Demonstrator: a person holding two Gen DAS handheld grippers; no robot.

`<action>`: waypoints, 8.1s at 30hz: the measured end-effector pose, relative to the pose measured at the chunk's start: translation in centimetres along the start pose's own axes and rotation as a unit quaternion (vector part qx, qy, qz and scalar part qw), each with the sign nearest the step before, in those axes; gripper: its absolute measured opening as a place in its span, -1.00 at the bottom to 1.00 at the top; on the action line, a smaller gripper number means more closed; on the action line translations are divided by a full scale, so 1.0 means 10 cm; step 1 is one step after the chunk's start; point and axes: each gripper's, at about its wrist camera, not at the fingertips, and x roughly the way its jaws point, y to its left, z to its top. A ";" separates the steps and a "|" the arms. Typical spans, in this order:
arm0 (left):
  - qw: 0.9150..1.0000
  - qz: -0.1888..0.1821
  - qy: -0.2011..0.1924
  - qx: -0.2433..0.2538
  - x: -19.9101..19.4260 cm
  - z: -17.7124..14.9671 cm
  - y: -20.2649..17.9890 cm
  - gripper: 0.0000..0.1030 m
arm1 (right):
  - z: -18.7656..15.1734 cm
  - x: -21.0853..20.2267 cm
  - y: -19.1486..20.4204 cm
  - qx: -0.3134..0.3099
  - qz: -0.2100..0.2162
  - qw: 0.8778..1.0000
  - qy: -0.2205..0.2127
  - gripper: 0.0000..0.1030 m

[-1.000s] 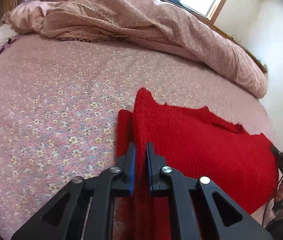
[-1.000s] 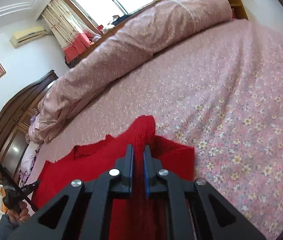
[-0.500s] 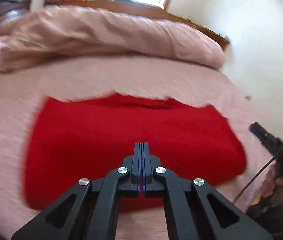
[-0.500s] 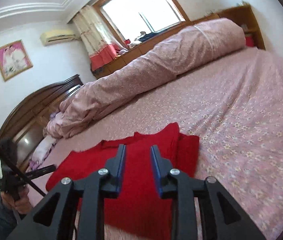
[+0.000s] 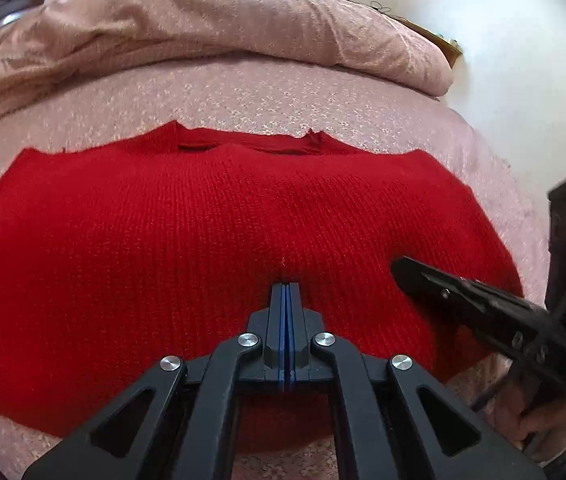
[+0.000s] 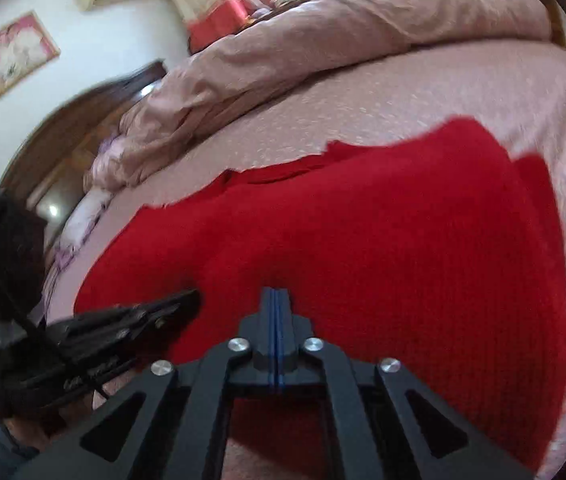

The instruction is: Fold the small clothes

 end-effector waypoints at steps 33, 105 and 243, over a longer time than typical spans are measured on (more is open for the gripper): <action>0.999 -0.037 0.015 -0.029 -0.01 0.11 -0.09 -1.00 | 0.12 -0.42 -1.23 0.231 0.086 0.969 0.037 -0.42; 0.967 -0.072 0.002 -0.244 -1.47 -0.08 2.27 0.14 | 0.31 0.12 1.87 -0.109 0.095 0.988 -0.062 -0.71; 0.988 -0.074 -0.079 -0.110 -1.38 0.14 1.82 -0.02 | 0.31 0.29 1.59 -0.081 0.074 0.994 -0.019 1.00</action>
